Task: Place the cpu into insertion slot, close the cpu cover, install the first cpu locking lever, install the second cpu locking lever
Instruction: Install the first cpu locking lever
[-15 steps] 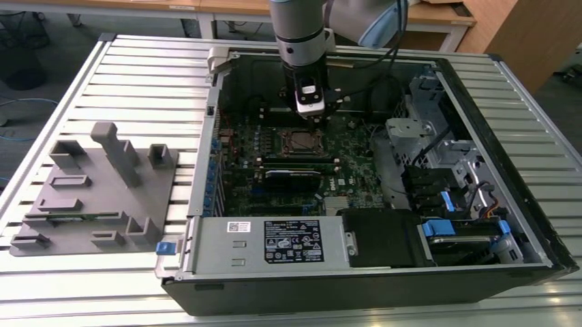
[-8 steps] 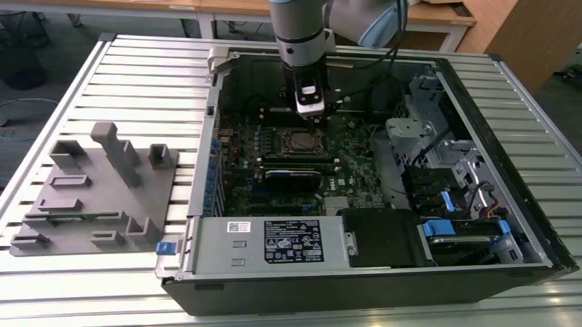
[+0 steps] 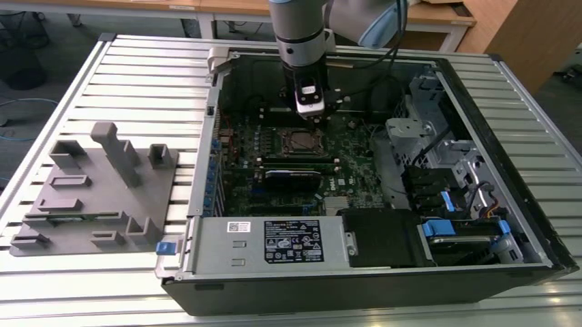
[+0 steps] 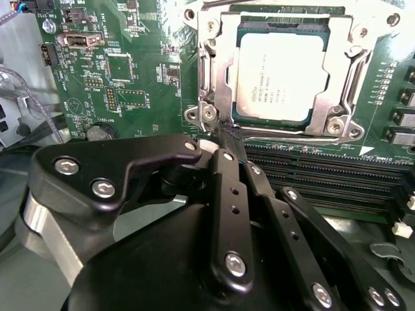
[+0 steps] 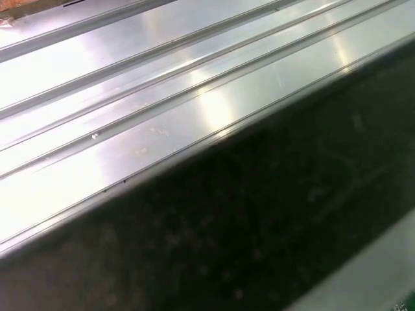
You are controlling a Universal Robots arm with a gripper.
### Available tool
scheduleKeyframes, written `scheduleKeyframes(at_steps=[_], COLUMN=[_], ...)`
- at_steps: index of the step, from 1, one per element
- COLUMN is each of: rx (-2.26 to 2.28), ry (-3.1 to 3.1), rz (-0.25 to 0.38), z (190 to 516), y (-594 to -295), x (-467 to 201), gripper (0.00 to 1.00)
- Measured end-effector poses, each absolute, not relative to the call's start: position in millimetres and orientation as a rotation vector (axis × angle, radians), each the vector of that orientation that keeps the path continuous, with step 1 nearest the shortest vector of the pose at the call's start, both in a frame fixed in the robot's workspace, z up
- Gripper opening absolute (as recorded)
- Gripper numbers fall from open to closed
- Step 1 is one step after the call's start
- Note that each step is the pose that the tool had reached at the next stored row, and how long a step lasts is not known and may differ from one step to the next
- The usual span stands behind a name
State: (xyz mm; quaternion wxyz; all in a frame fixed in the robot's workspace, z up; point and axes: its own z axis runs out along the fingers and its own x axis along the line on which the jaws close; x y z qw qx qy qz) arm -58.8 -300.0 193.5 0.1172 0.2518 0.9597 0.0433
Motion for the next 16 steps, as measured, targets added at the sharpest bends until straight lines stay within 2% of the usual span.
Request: scheduleKeyframes(at_steps=[16], rx=[0.737], ry=[2.809], rz=[0.127], z=[212], y=[-300], x=[-59], gripper=[0.11])
